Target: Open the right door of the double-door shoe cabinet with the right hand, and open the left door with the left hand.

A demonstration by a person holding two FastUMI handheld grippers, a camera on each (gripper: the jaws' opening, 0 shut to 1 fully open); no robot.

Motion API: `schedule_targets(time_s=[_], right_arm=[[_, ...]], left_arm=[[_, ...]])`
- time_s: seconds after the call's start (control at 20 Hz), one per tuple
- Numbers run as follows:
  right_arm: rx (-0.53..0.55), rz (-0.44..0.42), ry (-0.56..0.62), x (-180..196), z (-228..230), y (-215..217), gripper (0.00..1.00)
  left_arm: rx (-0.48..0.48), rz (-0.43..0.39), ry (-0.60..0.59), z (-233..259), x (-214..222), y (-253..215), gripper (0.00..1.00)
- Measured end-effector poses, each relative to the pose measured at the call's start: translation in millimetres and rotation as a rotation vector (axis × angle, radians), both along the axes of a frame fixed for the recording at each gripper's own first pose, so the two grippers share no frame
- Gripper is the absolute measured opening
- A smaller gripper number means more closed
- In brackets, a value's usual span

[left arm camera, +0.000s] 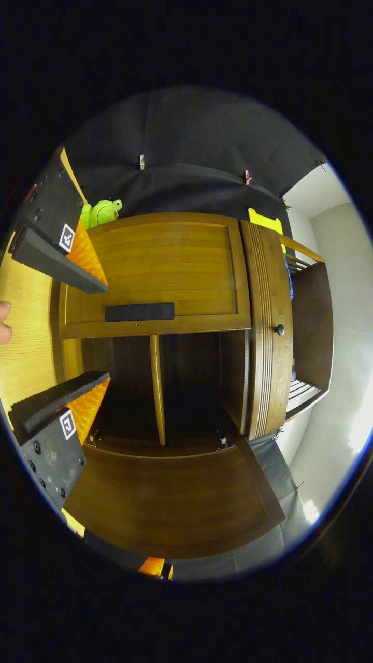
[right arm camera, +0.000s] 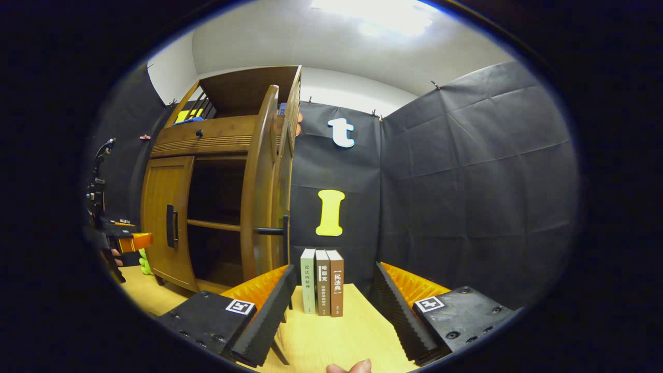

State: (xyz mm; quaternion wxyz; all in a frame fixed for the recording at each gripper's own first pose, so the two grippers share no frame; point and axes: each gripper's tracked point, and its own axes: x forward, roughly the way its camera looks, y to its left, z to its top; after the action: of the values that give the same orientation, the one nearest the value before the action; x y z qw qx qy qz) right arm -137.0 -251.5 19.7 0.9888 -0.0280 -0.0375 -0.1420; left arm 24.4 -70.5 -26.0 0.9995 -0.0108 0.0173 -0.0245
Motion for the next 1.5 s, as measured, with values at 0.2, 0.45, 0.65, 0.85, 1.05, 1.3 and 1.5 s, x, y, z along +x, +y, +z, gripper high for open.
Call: schedule_targets(time_s=[0.2,0.45,0.65,0.85,1.05,1.3,1.5], right_arm=[[0.062,-0.01,0.01,-7,-8,-18,1.0],[0.058,-0.05,0.028,-8,-19,-35,1.0],[0.07,-0.039,0.048,-3,-31,-38,0.98],[0.064,-0.043,0.062,1,-39,-43,0.98],[0.071,-0.056,0.063,0,-40,-50,0.98],[0.078,-0.058,0.063,-2,-40,-52,0.98],[0.078,-0.057,0.055,-4,-37,-50,0.98]], left_arm=[[-0.019,0.029,-0.018,7,38,15,0.94],[-0.04,0.047,-0.002,-1,88,30,0.94],[0.026,0.081,-0.007,-2,120,39,0.87],[0.005,0.083,0.011,-9,134,44,0.76],[0.024,0.062,0.026,-8,149,36,0.61],[0.017,0.073,0.045,-7,154,31,0.35],[0.029,0.076,0.061,-7,145,32,0.31]])
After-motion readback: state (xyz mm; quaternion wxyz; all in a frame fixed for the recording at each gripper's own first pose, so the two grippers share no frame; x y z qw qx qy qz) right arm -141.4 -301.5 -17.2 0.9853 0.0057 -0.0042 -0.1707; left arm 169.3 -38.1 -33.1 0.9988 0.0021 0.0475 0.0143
